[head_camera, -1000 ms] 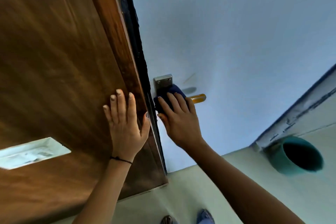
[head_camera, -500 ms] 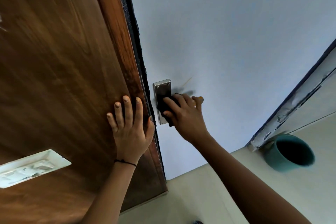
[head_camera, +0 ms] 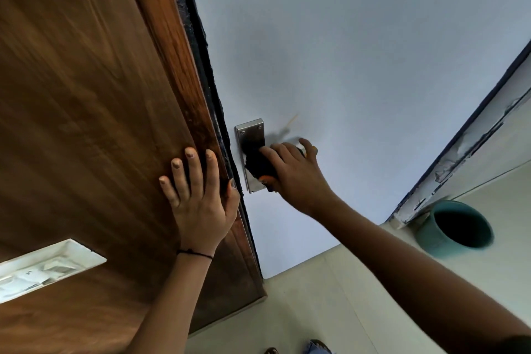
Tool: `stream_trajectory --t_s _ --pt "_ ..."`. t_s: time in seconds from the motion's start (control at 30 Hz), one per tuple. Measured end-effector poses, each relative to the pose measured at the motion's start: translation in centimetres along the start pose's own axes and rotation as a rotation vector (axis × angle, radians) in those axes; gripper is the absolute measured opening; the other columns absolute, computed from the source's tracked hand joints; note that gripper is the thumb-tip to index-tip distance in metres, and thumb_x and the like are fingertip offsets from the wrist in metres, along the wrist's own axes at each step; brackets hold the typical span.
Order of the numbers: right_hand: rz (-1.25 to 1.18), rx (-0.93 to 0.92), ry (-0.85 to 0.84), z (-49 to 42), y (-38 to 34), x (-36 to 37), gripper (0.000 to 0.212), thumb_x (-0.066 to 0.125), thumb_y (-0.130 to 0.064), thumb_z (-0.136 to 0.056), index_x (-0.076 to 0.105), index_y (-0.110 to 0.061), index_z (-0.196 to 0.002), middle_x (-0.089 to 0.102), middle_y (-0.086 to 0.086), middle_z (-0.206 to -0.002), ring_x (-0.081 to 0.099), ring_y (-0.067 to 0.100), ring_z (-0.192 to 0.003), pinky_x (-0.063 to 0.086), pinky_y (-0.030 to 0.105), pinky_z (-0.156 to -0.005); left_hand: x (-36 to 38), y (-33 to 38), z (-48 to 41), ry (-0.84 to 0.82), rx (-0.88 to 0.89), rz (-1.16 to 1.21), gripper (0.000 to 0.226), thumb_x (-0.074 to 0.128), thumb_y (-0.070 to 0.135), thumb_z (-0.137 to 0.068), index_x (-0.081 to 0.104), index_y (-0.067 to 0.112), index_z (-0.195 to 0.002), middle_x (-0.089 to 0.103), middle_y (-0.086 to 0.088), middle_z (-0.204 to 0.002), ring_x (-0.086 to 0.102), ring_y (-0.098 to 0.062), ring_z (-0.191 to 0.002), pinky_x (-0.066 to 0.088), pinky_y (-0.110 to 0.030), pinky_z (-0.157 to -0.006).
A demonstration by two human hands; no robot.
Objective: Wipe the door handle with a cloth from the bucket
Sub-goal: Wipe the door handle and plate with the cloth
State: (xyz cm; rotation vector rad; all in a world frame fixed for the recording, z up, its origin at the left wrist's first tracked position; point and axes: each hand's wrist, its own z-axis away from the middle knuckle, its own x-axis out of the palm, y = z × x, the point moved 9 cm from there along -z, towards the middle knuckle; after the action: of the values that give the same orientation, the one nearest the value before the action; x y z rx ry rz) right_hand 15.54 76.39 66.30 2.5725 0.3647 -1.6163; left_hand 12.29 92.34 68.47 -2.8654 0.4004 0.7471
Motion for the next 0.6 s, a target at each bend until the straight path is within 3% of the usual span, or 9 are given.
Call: stream_trajectory --t_s 0.17,0.27,0.37,0.47,0.6 --pt "0.009 -0.068 -0.139 -0.9 2.3 0.0 0.048 0.042 -0.044 -0.087 0.056 -0.012 -0.119 0.067 0.007 -0.108 0.061 0.029 -0.104 0.017 0.044 -0.108 0.0 0.0 -0.2 -0.010 -0.006 0.015 0.076 0.042 0.039 -0.093 -0.001 0.017 -0.152 -0.022 -0.001 -0.158 -0.021 -0.019 -0.145 -0.014 -0.041 -0.117" --pt "0.015 -0.078 -0.188 -0.9 4.3 -0.2 0.040 0.047 -0.039 -0.093 0.052 -0.011 -0.122 0.064 0.007 -0.112 0.057 0.029 -0.108 0.022 0.049 -0.110 0.0 0.0 0.0 -0.002 -0.006 0.004 0.076 0.041 0.040 -0.094 -0.002 0.016 -0.152 -0.022 -0.001 -0.158 -0.021 -0.019 -0.145 -0.014 -0.041 -0.118" --pt "-0.047 -0.026 -0.213 -0.7 6.6 0.2 0.040 0.050 -0.038 -0.094 0.049 -0.014 -0.127 0.060 0.004 -0.117 0.053 0.025 -0.112 0.018 0.045 -0.112 0.1 0.0 0.0 -0.002 -0.003 -0.007 0.075 0.039 0.041 -0.094 -0.002 0.016 -0.152 -0.022 -0.001 -0.158 -0.021 -0.020 -0.145 -0.014 -0.041 -0.118" --pt "-0.245 0.075 -0.185 -0.3 8.2 0.6 0.041 0.050 -0.041 -0.091 0.051 -0.017 -0.124 0.059 -0.002 -0.112 0.052 0.021 -0.107 0.024 0.043 -0.108 0.2 0.0 -0.1 -0.007 -0.005 -0.009 0.075 0.038 0.041 -0.094 -0.002 0.016 -0.152 -0.023 -0.001 -0.158 -0.022 -0.020 -0.145 -0.014 -0.041 -0.118" --pt "-0.668 0.300 -0.073 1.0 9.5 1.6 0.042 0.051 -0.036 -0.087 0.051 -0.012 -0.121 0.052 -0.005 -0.103 0.049 0.015 -0.094 0.043 0.034 -0.089 0.2 0.1 0.0 0.000 0.000 -0.002 0.076 0.041 0.039 -0.094 -0.001 0.015 -0.152 -0.022 -0.001 -0.158 -0.022 -0.020 -0.145 -0.014 -0.042 -0.117"
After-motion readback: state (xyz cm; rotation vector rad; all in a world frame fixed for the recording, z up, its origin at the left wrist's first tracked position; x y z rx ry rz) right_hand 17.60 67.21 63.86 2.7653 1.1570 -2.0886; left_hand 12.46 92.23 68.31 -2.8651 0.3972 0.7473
